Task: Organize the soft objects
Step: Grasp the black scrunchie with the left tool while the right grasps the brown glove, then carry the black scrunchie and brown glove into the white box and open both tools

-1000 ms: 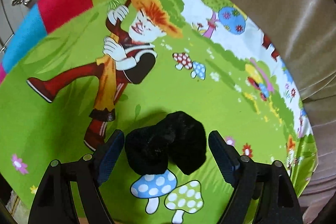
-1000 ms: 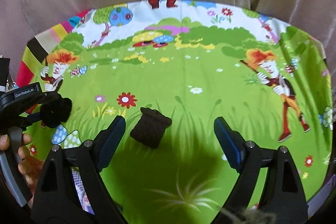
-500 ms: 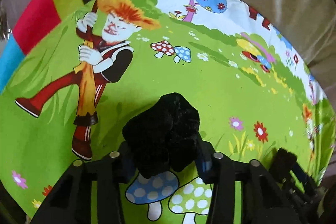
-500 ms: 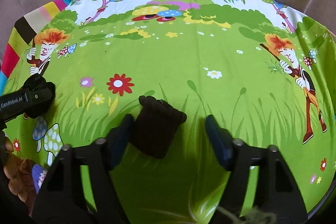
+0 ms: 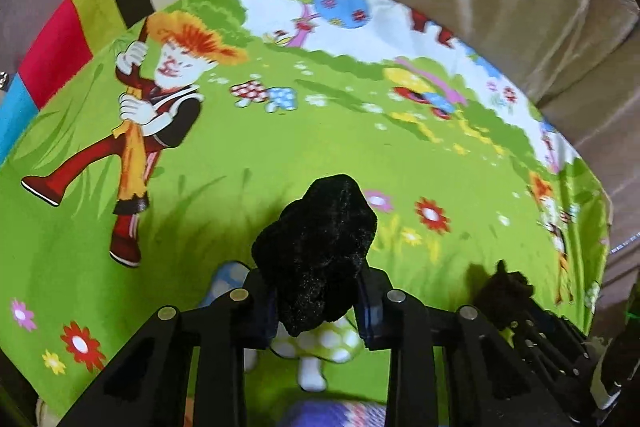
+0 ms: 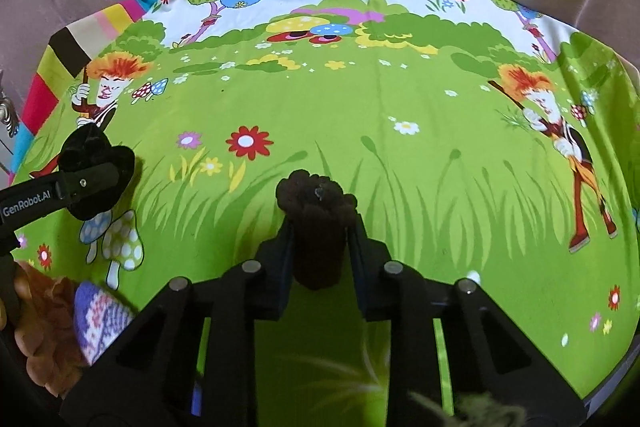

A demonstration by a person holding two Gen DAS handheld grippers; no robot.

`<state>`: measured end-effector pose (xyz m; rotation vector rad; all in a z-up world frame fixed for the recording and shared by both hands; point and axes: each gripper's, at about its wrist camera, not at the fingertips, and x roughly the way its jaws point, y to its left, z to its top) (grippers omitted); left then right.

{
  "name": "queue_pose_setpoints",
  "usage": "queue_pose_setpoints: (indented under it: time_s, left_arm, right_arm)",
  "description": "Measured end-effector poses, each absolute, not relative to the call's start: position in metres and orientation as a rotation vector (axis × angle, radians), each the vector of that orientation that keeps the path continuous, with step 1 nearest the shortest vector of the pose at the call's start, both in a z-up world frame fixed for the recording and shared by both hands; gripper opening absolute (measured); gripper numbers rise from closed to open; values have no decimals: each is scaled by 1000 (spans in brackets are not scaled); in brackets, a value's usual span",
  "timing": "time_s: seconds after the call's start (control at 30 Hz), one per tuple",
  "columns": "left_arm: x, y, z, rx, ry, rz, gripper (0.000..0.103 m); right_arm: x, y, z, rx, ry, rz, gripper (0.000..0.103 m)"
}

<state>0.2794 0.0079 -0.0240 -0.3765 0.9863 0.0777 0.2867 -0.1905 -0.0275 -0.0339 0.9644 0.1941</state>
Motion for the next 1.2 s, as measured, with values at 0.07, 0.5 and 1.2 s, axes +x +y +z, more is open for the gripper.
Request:
queue_pose_setpoints:
  time_s: [0.07,0.5,1.2]
  left_arm:
    - [273,2,-19,-376,973,53,31]
    - [222,-43,2,-326,929,-55,31]
    - [155,-101,14,-282,937,-128,31]
  right_arm:
    - [279,-195,-25,-41,955,184,29]
    - [217,-220,8,-61,872,106,29]
    - [126,-284,30,31,835,64,29]
